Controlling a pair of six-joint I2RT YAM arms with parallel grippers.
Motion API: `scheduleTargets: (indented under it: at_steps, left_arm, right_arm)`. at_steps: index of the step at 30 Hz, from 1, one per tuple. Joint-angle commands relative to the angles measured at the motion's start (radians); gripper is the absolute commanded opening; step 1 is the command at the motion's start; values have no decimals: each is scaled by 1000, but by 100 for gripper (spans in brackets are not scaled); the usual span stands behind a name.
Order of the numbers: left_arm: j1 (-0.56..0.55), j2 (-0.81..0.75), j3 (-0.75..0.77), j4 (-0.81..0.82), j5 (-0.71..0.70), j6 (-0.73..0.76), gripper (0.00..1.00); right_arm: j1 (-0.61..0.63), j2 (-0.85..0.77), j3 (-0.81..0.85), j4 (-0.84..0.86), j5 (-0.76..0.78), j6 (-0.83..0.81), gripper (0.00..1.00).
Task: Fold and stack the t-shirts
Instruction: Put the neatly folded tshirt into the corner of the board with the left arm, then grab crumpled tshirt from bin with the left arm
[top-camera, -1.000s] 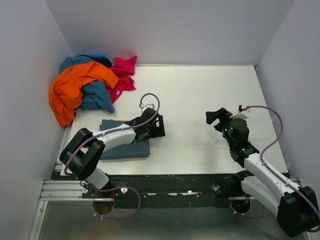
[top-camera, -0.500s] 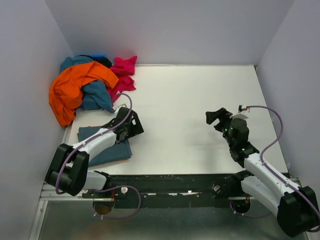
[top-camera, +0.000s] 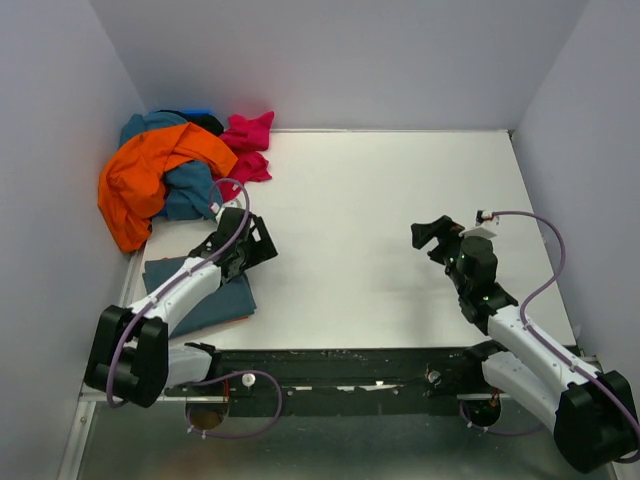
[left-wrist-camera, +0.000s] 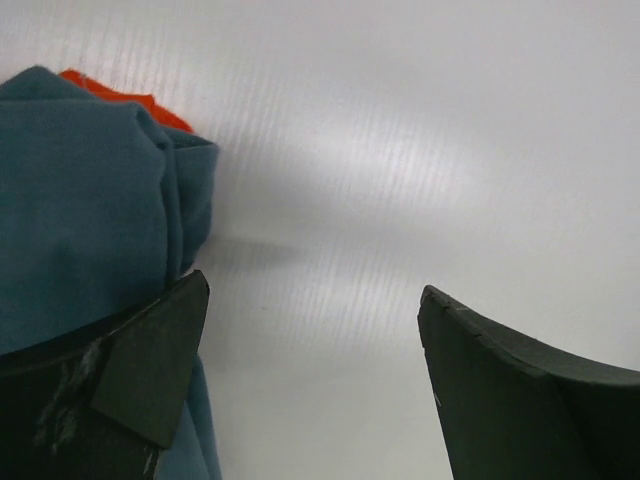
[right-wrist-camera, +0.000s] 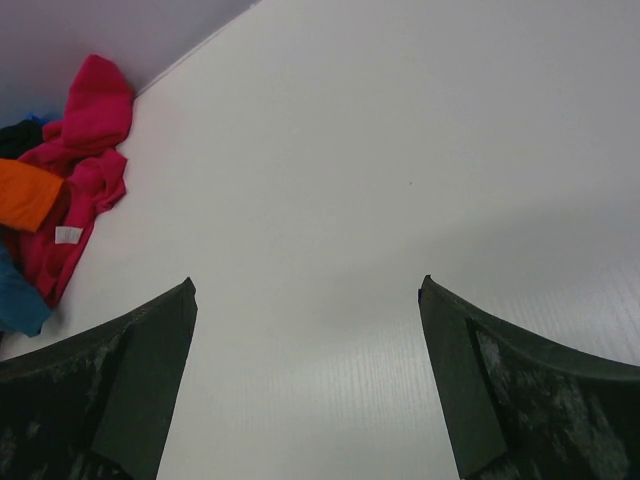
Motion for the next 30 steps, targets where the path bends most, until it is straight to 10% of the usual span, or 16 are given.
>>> scheduleTargets:
  at_steps: [1,9,19,30]
  left_arm:
    - [-55,-116,47,69,65,18,97]
    - [-135,-211,108,72,-277,9,99]
    - [198,129,668,-294,-429,-60,99]
    - [515,350,816,-350,-452,-139,98]
  right_arm:
    - [-3,-4,0,1,-2,-8,100]
    - [-3,-104,-50,27,8,-22,100]
    - [-3,-92,-52,24,12,-13,100]
    - [-3,-51,-97,62,-19,15,100]
